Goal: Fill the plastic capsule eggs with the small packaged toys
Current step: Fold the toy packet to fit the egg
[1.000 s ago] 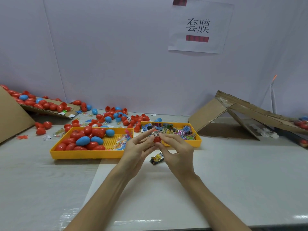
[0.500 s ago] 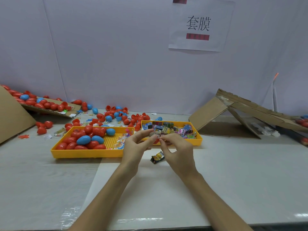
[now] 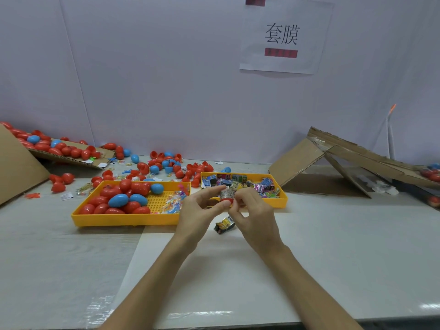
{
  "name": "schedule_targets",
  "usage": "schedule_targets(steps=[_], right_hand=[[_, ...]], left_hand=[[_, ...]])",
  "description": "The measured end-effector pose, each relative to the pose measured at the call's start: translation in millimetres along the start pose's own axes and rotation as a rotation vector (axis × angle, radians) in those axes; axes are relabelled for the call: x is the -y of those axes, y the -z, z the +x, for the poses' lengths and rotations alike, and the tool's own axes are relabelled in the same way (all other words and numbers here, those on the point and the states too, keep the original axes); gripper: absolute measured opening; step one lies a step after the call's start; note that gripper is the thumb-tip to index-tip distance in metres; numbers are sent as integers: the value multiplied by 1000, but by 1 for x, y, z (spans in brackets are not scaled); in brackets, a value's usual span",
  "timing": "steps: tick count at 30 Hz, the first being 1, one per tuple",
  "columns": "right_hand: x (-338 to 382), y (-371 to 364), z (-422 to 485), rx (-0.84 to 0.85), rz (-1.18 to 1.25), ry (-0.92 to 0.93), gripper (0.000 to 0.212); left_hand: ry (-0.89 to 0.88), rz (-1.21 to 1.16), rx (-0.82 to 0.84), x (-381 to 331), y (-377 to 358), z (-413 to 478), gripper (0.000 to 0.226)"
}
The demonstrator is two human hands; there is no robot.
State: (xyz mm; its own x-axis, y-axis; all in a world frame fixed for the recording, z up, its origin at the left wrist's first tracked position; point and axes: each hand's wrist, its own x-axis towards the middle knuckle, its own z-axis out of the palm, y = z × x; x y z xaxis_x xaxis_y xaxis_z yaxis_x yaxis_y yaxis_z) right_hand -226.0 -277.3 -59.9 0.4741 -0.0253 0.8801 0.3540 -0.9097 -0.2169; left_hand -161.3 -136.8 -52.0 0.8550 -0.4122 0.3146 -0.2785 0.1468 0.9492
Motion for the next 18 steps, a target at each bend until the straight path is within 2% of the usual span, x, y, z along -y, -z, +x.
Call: schedule_targets(steps=[5, 8, 12, 15, 18], right_hand=[[2, -2, 0, -23, 23, -10, 16], [3, -5, -2, -57, 93, -64, 10], [3, -6, -3, -52, 218, -151, 18], [1, -6, -3, -25, 202, -141, 27], [1, -6, -2, -54, 172, -95, 27]], left_hand=[[7, -5, -12, 2, 0, 1, 39], [45, -70, -12, 1, 2, 1, 39], [147, -348, 42, -3, 5, 0, 44], [231, -521, 129, -5, 7, -1, 45], [303, -615, 203, -8, 7, -2, 53]])
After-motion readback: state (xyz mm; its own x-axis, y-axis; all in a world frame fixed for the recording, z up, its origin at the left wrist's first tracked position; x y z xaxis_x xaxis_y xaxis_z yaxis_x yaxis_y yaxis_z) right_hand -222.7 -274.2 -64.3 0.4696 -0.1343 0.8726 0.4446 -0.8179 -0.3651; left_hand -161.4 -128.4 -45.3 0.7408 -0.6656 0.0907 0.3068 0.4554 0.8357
